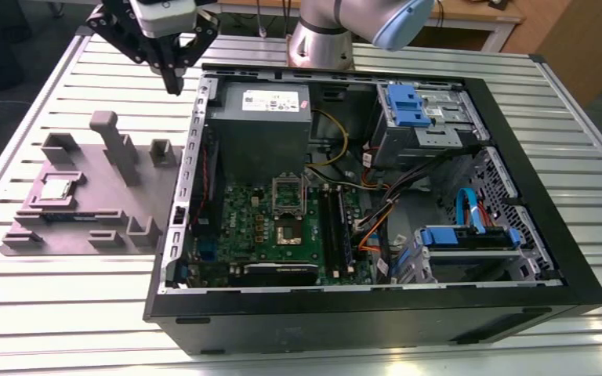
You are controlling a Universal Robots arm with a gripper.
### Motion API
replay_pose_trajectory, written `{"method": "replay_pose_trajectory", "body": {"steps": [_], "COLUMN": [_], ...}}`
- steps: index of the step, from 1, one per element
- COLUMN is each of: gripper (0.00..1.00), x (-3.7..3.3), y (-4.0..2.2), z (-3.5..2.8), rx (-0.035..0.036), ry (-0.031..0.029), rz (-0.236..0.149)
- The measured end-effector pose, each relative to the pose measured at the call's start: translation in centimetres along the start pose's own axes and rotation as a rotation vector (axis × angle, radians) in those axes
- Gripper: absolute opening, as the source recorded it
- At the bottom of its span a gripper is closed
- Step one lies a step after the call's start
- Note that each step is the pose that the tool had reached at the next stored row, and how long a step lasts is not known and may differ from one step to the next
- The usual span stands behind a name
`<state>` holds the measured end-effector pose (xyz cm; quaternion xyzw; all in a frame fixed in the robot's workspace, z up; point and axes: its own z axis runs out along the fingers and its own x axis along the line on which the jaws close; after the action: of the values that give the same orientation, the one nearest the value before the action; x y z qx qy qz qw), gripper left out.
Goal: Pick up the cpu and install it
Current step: 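Reach for the cpu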
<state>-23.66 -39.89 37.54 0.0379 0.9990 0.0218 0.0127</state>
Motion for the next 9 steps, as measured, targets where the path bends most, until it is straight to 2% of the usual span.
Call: {"method": "replay_pose_trajectory", "body": {"steps": [9], "gripper": [0.11], "x": [0.50], "y": [-0.04], "z": [0.00], "rx": [0.0000], "ry": [0.0001], "rz": [0.000]}}
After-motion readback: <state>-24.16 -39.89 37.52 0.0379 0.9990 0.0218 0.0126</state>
